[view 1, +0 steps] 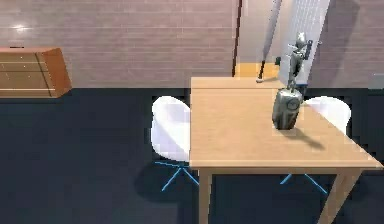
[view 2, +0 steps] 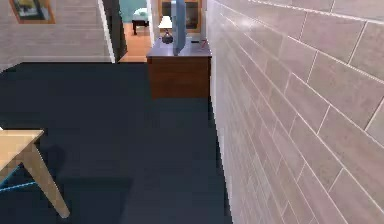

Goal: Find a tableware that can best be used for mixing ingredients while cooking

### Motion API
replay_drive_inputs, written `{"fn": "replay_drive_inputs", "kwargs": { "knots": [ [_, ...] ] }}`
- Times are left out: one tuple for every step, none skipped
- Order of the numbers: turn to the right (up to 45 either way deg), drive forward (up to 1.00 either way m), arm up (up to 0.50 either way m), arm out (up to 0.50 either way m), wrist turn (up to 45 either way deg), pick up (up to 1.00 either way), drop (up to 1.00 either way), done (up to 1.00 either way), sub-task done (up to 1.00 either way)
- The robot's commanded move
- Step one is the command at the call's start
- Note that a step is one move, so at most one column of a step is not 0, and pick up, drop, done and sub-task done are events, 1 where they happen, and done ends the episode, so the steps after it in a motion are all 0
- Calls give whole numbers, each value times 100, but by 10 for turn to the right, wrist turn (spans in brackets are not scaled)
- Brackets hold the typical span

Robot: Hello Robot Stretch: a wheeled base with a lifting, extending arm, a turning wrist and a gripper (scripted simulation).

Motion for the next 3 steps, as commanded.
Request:
{"fn": "replay_drive_inputs", "kwargs": {
  "knots": [
    [450,0,0,0,0,0,0,0,0],
    [210,0,0,0,0,0,0,0,0],
    [30,0,0,0,0,0,0,0,0]
  ]
}}
